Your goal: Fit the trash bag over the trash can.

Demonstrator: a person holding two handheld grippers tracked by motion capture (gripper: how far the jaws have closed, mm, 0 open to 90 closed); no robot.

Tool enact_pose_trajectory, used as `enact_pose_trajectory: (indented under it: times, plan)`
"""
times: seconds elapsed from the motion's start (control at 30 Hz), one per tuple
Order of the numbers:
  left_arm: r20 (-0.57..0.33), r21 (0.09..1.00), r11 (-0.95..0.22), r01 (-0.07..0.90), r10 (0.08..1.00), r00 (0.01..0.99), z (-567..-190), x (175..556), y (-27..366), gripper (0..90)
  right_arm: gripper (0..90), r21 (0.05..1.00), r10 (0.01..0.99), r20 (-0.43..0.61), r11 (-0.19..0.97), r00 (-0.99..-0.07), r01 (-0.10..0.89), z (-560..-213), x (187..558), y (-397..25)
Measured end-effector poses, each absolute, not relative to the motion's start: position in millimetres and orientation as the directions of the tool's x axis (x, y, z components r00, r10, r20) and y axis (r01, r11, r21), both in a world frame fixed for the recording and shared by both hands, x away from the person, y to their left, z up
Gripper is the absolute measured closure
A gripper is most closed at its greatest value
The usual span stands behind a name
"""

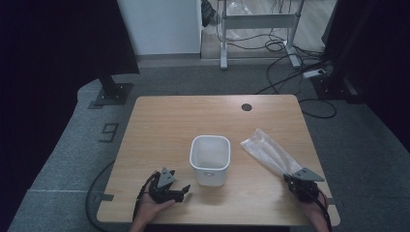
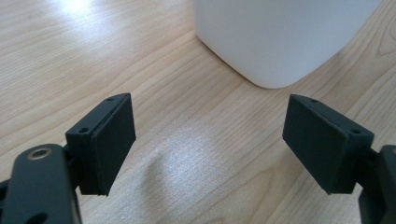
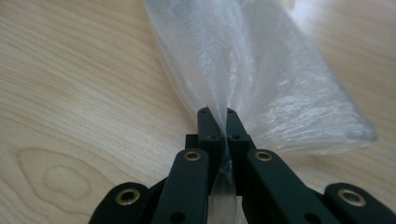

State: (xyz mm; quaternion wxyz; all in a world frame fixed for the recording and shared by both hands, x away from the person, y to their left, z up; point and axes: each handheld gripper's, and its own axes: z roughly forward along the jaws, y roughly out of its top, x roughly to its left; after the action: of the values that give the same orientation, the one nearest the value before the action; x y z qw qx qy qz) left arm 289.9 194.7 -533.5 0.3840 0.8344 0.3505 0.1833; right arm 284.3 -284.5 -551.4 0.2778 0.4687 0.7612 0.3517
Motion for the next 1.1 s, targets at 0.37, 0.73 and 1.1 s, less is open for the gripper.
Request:
enact_pose_trajectory:
  times: [0.37,0.73,1.1]
  plan:
    - [0.020,0.814,-0.388,0.432,0.763,0.647,-509.1,283.8,206.7,18.2,89.2,0.882,0.916,-0.047,0.225,-0.398,0.413,-528.3,274.0,-286.9]
    - [-0.012,0.843,-0.324,0.430,0.787,0.617,-481.3,287.0,216.2,19.5,89.2,0.919,0.903,-0.022,0.187,-0.429,0.346,-493.9,260.8,-279.3]
    - [-0.015,0.860,-0.310,0.405,0.779,0.627,-448.9,286.0,215.9,24.3,89.1,0.939,0.865,-0.029,0.196,-0.501,0.283,-458.5,250.2,-261.9]
